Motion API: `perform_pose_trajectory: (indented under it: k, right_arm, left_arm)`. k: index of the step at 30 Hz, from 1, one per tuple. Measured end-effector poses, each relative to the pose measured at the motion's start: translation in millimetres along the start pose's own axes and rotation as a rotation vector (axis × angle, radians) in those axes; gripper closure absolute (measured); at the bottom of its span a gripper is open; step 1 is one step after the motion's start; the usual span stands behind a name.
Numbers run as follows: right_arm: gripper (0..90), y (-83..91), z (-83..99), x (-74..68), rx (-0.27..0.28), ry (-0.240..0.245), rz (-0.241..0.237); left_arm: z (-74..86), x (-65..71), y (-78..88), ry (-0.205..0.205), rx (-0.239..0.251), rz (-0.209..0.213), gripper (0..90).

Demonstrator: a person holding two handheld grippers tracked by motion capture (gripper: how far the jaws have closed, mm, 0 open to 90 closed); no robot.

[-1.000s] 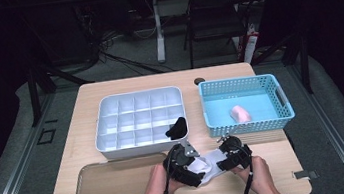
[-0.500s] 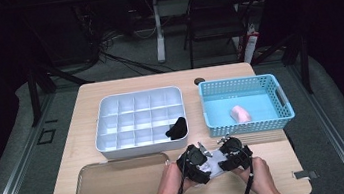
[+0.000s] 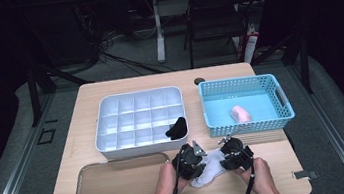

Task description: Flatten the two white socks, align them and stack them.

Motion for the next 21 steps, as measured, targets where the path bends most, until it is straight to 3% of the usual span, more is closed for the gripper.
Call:
perform_pose_trajectory:
  k: [2,6,7,9,21]
  right_arm:
    - [72.3,0.6,-0.1,-0.5,0.003,-0.004,-0.017]
    - [72.7,2.5,-0.7,-0.6,-0.005,0.006,-0.004]
    - [72.7,1.6,-1.2,-2.2,0.021,-0.006,-0.010]
    - [72.7,2.6,-1.8,-1.8,0.005,0.005,-0.011]
    - [73.1,10.6,-0.3,-0.8,0.022,0.012,0.003]
  left_arm:
    - [1.4,-1.5,4.6,0.020,0.031,-0.002,77.3]
    - [5.5,-6.8,14.6,0.053,0.078,0.001,77.6]
    - [6.5,-8.3,16.6,0.054,0.090,-0.007,77.6]
    - [9.0,-11.8,21.2,0.071,0.107,-0.004,77.6]
    - [20.7,-26.4,37.7,0.128,0.163,-0.007,77.5]
Point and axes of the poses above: each handheld gripper's, and its own axes: y roughly backward along the jaws, z roughly out of its underside, x roughly to its right, the point moved 4 cm from there along -y, roughly forward along the jaws, and after that the axes turned 14 degrees about -z, right-handed, at the moved point
